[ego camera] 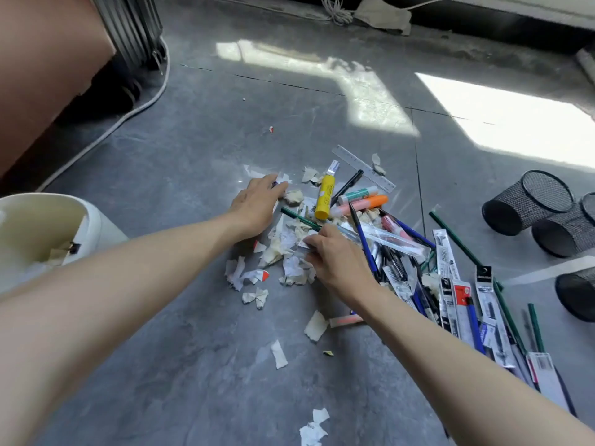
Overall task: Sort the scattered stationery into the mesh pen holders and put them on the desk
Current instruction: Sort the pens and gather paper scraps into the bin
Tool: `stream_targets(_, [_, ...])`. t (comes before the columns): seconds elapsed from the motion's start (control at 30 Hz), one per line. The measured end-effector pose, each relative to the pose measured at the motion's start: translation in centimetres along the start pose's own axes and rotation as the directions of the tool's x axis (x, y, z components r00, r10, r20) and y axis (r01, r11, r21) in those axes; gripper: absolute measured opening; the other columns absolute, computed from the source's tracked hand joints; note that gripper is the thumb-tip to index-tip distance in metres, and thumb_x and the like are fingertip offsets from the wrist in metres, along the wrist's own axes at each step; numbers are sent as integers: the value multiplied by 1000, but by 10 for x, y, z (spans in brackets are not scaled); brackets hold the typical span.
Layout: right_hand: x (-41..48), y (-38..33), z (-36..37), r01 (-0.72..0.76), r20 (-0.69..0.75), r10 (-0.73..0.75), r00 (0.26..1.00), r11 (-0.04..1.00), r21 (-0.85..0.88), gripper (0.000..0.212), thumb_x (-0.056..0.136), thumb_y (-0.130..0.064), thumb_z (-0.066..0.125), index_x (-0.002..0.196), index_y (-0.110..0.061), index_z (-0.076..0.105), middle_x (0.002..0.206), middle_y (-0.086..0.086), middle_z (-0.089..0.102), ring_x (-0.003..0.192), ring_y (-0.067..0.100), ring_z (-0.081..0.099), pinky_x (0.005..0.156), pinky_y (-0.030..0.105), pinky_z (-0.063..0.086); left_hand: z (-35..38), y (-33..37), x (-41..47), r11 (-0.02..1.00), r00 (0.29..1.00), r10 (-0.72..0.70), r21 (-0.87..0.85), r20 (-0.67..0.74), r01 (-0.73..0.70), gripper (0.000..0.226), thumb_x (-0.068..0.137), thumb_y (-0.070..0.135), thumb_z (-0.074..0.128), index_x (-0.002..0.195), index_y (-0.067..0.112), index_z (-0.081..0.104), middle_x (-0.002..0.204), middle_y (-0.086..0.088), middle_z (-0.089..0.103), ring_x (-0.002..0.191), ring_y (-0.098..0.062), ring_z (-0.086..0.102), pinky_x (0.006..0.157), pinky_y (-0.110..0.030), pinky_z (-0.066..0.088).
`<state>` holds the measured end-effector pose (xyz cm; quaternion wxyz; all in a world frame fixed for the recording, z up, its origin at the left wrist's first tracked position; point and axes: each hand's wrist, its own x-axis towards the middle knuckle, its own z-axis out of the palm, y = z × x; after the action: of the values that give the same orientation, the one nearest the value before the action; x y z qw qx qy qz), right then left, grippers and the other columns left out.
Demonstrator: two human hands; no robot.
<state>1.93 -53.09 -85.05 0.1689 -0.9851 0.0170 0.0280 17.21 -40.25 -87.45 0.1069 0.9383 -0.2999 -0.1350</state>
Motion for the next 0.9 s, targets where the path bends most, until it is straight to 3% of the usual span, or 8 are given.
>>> stream_targets(0.13, [-3, 3, -5, -177, -83, 208, 975, 943, 282, 19, 90, -17, 48, 108, -16, 45, 82, 3, 55, 79, 29, 52, 63, 36, 36, 6, 7, 15, 999, 993, -33, 30, -112, 37, 27, 84, 2, 41, 108, 13, 48, 125, -9, 41, 114, -34, 40, 76, -39, 40])
stream_targets(0.23, [-4, 5, -9, -298, -1, 365, 931, 762, 576, 24, 88, -11, 48, 108, -23, 41, 71, 5, 54, 69, 28, 54, 62, 36, 42, 5, 14, 14, 999, 989, -45, -11, -140, 44, 18, 82, -2, 47, 95, 9, 49, 113, -10, 41, 104, -29, 39, 75, -38, 41])
stream_targets(0.33, [0, 6, -14, -408, 192, 500, 845, 370, 834, 27, 87, -1, 43, 107, -18, 49, 70, 13, 55, 54, 23, 55, 43, 24, 41, 2, 13, 12, 980, 991, -97, -185, -96, 78, 12, 78, 3, 58, 86, 10, 52, 107, -8, 37, 101, -28, 41, 73, -32, 37])
stream_targets(0.43, [8, 3, -24, -447, 353, 569, 742, 28, 894, 11, 94, -7, 46, 103, -7, 52, 67, 10, 51, 48, 18, 55, 40, 20, 38, -1, 26, -1, 938, 978, -100, -345, -184, 31, 15, 73, 2, 62, 77, 9, 50, 98, -5, 36, 89, -28, 47, 70, -33, 43])
stream_targets(0.63, [8, 6, -38, -294, 548, 452, 703, -517, 804, 30, 96, -38, 45, 81, -15, 56, 71, 6, 57, 52, 16, 59, 44, 21, 50, 8, 96, -44, 782, 906, 274, -473, -323, -406, 35, 69, 5, 67, 100, 9, 50, 96, -2, 44, 81, -15, 46, 71, -25, 42])
stream_targets(0.7, [2, 10, -39, -276, 534, 496, 685, -501, 820, 25, 95, -34, 51, 81, -15, 58, 73, 5, 57, 54, 17, 57, 45, 21, 50, 13, 108, -48, 760, 891, 344, -469, -297, -450, 45, 71, 9, 71, 110, 9, 49, 99, 0, 49, 87, -11, 47, 74, -22, 41])
stream_targets(0.8, [-10, 29, -41, -352, 425, 686, 591, -255, 901, 16, 91, -11, 57, 75, -14, 56, 66, 5, 49, 51, 15, 43, 48, 22, 37, 12, 110, -46, 748, 880, 379, -464, -287, -474, 62, 74, 28, 77, 125, 14, 44, 109, 7, 49, 93, -3, 44, 83, -13, 36])
stream_targets(0.9, [-27, 56, -46, -384, 284, 781, 556, -61, 921, 11, 84, -4, 62, 81, -14, 59, 75, 8, 55, 53, 14, 46, 49, 22, 37, 7, 101, -38, 829, 901, 322, -374, -290, -416, 48, 86, 38, 62, 125, 15, 46, 112, 5, 49, 101, -8, 42, 89, -23, 36])
